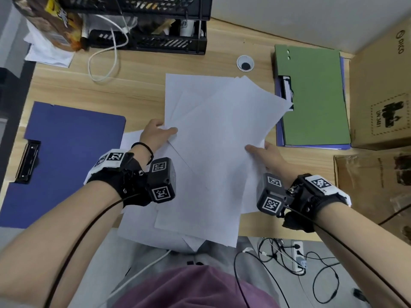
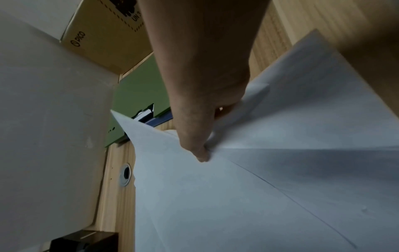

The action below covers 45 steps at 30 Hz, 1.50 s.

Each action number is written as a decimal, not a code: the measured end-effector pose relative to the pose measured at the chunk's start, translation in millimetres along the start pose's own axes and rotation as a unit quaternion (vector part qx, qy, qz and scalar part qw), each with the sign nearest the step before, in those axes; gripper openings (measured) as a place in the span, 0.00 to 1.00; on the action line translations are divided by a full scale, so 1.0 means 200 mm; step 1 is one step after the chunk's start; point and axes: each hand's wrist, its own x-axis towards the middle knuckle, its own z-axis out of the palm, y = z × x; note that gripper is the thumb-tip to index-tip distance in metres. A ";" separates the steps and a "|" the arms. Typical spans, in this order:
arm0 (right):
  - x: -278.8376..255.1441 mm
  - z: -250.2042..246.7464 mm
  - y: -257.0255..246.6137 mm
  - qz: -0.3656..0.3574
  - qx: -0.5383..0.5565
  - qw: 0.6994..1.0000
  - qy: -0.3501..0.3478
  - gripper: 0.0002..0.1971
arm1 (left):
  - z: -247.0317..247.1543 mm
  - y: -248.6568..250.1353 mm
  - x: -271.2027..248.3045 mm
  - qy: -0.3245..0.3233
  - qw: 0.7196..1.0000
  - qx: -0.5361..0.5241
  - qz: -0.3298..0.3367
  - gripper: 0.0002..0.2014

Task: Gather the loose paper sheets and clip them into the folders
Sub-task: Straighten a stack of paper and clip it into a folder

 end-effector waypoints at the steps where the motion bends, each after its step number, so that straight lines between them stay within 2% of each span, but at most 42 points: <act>1: -0.01 -0.02 -0.01 -0.010 0.009 1.000 -0.004 0.17 | 0.01 0.01 -0.01 0.007 1.000 0.020 0.008 0.32; 5: -0.02 -0.06 -0.04 -0.019 0.007 0.999 -0.026 0.15 | 0.08 0.04 -0.03 0.015 0.991 0.116 0.067 0.35; 8: -0.02 -0.07 -0.04 -0.006 0.000 1.000 -0.027 0.18 | 0.14 0.08 -0.04 -0.015 0.984 0.144 0.104 0.27; 11: -0.04 -0.10 -0.02 0.005 -0.003 1.000 -0.017 0.12 | 0.17 0.13 -0.07 -0.070 0.980 0.141 0.122 0.24; 13: -0.05 -0.12 0.01 0.009 -0.004 1.000 -0.016 0.12 | 0.18 0.13 -0.07 -0.114 0.975 0.146 0.122 0.17; 14: -0.07 -0.13 0.03 0.013 -0.002 1.000 -0.010 0.18 | 0.18 0.12 -0.07 -0.134 0.972 0.153 0.119 0.07; 15: -0.07 -0.13 0.06 0.026 -0.006 1.000 -0.002 0.26 | 0.18 0.13 -0.09 -0.154 0.967 0.164 0.118 0.03; 16: -0.09 -0.13 0.07 0.040 -0.012 0.999 0.005 0.31 | 0.18 0.13 -0.11 -0.177 0.963 0.168 0.114 0.07; 17: -0.10 -0.14 0.09 0.044 -0.012 0.999 0.010 0.29 | 0.17 0.12 -0.12 -0.195 0.957 0.178 0.117 0.11; 18: -0.12 -0.13 0.09 0.051 -0.017 0.998 0.020 0.22 | 0.16 0.10 -0.12 -0.209 0.954 0.178 0.122 0.13; 20: -0.15 -0.14 0.11 0.056 -0.020 0.997 0.049 0.13 | 0.14 0.09 -0.13 -0.203 0.957 0.156 0.140 0.07; 21: -0.17 -0.14 0.10 0.049 -0.018 0.997 0.064 0.12 | 0.13 0.08 -0.13 -0.187 0.961 0.136 0.151 0.10; 23: -0.20 -0.16 0.06 0.009 -0.005 0.995 0.098 0.12 | 0.10 0.07 -0.13 -0.123 0.975 0.101 0.155 0.22; 26: -0.27 -0.21 -0.02 -0.028 0.053 0.989 0.132 0.23 | 0.03 0.07 -0.15 -0.077 0.983 0.062 0.153 0.32; 29: -0.37 -0.26 -0.10 -0.068 0.140 0.976 0.150 0.10 | -0.03 0.08 -0.18 -0.090 0.983 0.034 0.158 0.37; 32: -0.51 -0.25 -0.18 -0.109 0.188 0.969 0.115 0.17 | -0.06 0.11 -0.24 -0.148 0.977 -0.034 0.150 0.43; 33: -0.55 -0.25 -0.21 -0.128 0.183 0.969 0.103 0.18 | -0.07 0.13 -0.27 -0.170 0.973 -0.061 0.146 0.37; 34: -0.59 -0.24 -0.23 -0.150 0.180 0.968 0.093 0.18 | -0.08 0.15 -0.30 -0.196 0.965 -0.085 0.150 0.26; 35: -0.62 -0.24 -0.25 -0.171 0.174 0.967 0.077 0.15 | -0.10 0.18 -0.35 -0.213 0.958 -0.102 0.160 0.15; 36: -0.63 -0.24 -0.27 -0.194 0.167 0.965 0.063 0.10 | -0.11 0.22 -0.38 -0.219 0.953 -0.112 0.179 0.10; 37: -0.65 -0.24 -0.29 -0.217 0.156 0.962 0.058 0.06 | -0.13 0.26 -0.42 -0.220 0.947 -0.118 0.200 0.11; 39: -0.67 -0.23 -0.34 -0.257 0.134 0.956 0.050 0.17 | -0.17 0.34 -0.47 -0.186 0.944 -0.138 0.236 0.26; 40: -0.68 -0.23 -0.38 -0.276 0.129 0.951 0.047 0.20 | -0.18 0.38 -0.50 -0.165 0.940 -0.157 0.252 0.27; 42: -0.73 -0.24 -0.46 -0.306 0.123 0.944 0.030 0.21 | -0.22 0.47 -0.56 -0.126 0.926 -0.201 0.295 0.18; 45: -0.79 -0.27 -0.60 -0.349 0.134 0.927 0.015 0.13 | -0.29 0.62 -0.70 -0.056 0.898 -0.244 0.361 0.16</act>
